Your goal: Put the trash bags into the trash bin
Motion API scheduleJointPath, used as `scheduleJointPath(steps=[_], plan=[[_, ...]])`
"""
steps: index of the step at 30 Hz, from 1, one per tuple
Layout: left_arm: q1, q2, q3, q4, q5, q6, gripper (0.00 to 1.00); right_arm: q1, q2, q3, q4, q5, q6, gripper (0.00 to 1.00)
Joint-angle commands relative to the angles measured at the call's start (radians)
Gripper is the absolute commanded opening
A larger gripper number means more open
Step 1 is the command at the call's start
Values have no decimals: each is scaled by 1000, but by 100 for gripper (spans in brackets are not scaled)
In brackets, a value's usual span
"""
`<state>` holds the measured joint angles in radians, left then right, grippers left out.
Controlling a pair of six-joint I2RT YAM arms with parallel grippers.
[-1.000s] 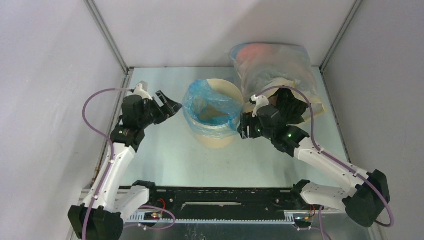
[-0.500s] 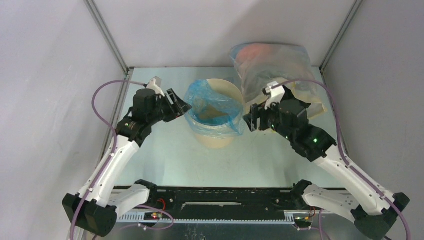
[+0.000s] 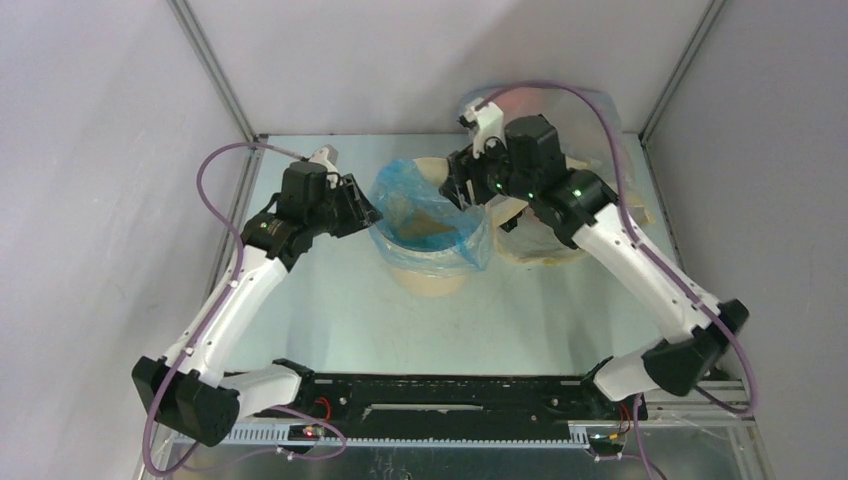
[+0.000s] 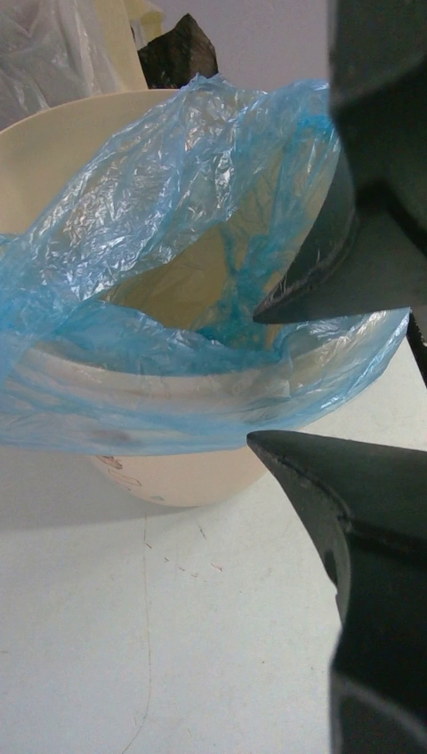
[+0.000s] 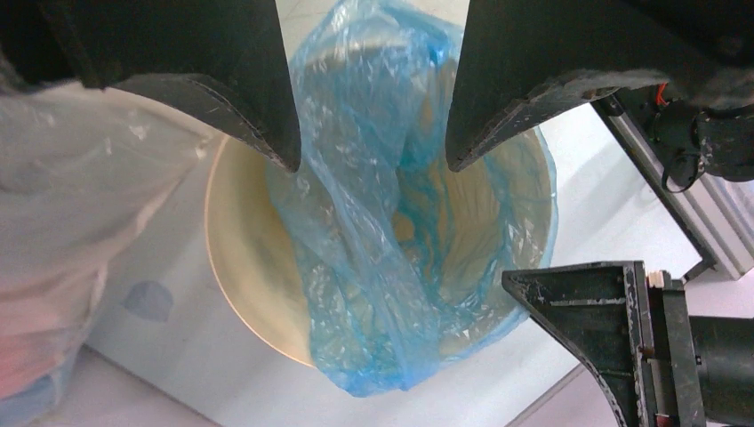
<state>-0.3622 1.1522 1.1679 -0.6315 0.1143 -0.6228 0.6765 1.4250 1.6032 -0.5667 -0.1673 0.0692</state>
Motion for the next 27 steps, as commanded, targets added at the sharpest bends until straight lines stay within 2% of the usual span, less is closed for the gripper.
scheduleJointPath(steps=[1,8,14,17,21,23,27], plan=[[-9,18,54,-26,0,35,47,-2,113,139,-58,-91,-48,64],[-12,34,73,-39,38,41,45,-2,307,317,-149,-146,-67,60],[-14,47,97,-56,50,55,42,-1,361,340,-158,-146,-91,56],[-14,57,104,-60,50,64,33,-7,379,350,-162,-145,-91,43],[-14,82,125,-80,45,86,7,-27,380,353,-154,-159,-75,8],[-14,92,133,-84,48,92,0,-48,374,350,-134,-156,-41,3],[-14,108,150,-97,67,99,0,-110,368,347,-108,-155,18,0]])
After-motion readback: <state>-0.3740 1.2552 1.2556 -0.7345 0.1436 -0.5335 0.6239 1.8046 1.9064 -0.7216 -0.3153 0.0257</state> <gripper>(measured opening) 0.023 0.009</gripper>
